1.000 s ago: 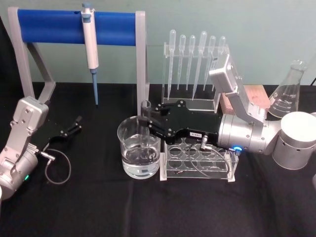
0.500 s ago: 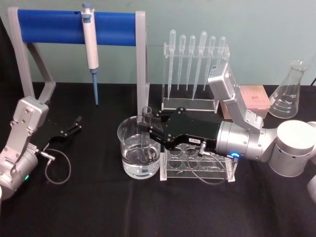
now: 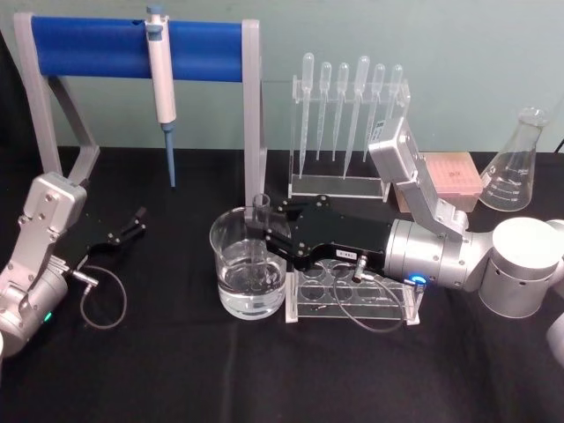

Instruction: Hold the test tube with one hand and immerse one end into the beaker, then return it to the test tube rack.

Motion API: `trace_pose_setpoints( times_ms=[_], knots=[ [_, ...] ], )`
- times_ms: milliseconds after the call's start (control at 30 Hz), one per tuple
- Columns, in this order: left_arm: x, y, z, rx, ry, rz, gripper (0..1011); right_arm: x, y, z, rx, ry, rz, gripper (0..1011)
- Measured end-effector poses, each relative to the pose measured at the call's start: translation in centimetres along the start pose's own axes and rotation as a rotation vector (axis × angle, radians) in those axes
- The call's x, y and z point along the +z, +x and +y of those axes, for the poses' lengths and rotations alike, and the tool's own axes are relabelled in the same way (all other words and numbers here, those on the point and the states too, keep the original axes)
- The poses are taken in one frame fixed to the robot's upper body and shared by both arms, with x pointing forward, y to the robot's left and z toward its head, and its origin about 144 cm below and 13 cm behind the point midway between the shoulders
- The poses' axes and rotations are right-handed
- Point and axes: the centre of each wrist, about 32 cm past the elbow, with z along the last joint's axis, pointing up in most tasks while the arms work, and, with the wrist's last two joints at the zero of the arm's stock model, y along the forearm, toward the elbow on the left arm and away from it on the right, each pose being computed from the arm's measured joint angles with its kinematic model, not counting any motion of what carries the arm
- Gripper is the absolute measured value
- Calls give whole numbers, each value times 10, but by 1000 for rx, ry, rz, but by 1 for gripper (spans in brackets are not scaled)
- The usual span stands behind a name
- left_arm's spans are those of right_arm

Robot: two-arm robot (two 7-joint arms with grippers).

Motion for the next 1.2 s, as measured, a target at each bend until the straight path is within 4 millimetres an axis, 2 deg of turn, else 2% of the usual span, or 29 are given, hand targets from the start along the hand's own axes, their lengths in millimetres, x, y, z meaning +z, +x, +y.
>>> trace_pose_setpoints(
  times_ms=[1200],
  knots=[
    [0, 0, 0, 0, 0, 0, 1000, 1, 0, 0, 0, 0, -1, 242]
  ],
)
